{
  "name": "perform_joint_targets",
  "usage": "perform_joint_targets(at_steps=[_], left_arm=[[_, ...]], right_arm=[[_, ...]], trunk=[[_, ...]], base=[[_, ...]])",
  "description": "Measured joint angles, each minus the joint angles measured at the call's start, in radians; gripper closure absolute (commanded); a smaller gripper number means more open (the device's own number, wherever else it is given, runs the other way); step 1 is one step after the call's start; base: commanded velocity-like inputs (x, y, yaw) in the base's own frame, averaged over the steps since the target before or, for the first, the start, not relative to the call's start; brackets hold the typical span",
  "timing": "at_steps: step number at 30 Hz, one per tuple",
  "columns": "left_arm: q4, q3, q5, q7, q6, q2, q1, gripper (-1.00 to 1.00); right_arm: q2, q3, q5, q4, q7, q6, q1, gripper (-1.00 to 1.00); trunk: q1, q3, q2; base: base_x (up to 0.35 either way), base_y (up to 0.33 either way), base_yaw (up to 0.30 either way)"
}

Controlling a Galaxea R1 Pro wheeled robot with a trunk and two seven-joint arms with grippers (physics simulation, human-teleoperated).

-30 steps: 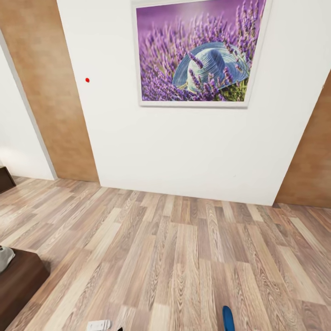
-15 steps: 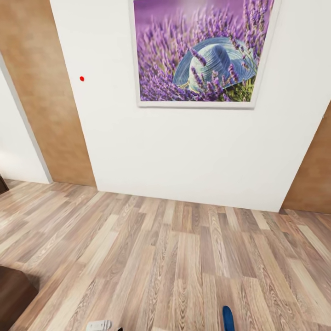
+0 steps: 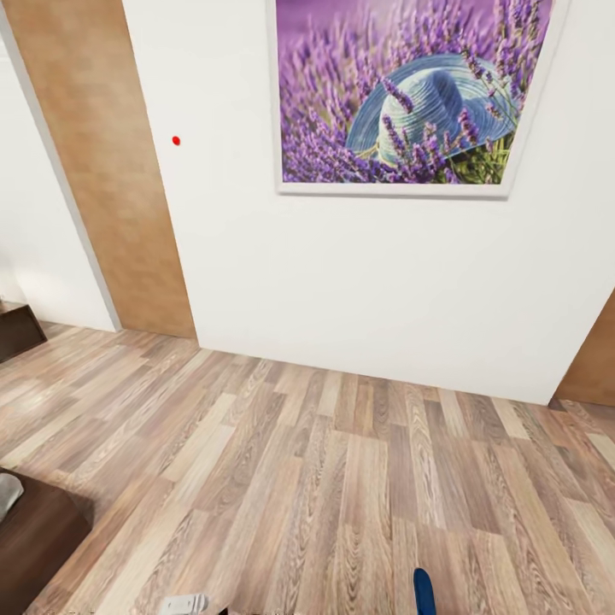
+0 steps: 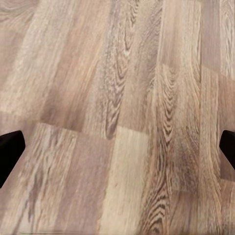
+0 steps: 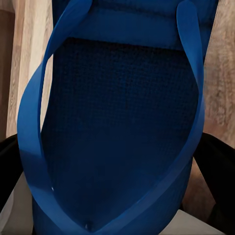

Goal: In the bedroom, move the book from the bed onto either nightstand, and place the two sandals side by side next to the bed.

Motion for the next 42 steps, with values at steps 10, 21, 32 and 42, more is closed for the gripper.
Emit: perform_joint_targets(at_steps=[10, 21, 32, 42], left_arm=[[0.0, 0.0, 0.0, 0.001, 0.0, 0.0, 0.0, -1.0], [0.0, 0.0, 0.0, 0.002, 0.0, 0.0, 0.0, -1.0], [0.0, 0.0, 0.0, 0.002, 0.0, 0.0, 0.0, -1.0], [0.0, 0.0, 0.0, 0.002, 0.0, 0.0, 0.0, -1.0]], right_arm=[[0.0, 0.0, 0.0, 0.0, 0.0, 0.0, 0.0, 1.0], [0.0, -0.001, 0.0, 0.0, 0.0, 0.0, 0.0, 1.0], [0.0, 0.0, 0.0, 0.0, 0.001, 0.0, 0.0, 1.0], [0.0, 0.0, 0.0, 0.0, 0.001, 0.0, 0.0, 1.0]], trunk=[[0.0, -0.011, 0.0], [0.0, -0.023, 0.0], [0.0, -0.035, 0.0], [0.0, -0.045, 0.0]], base=[[0.0, -0.057, 0.215], [0.0, -0.159, 0.217], [0.0, -0.008, 0.217], [0.0, 0.0, 0.217]])
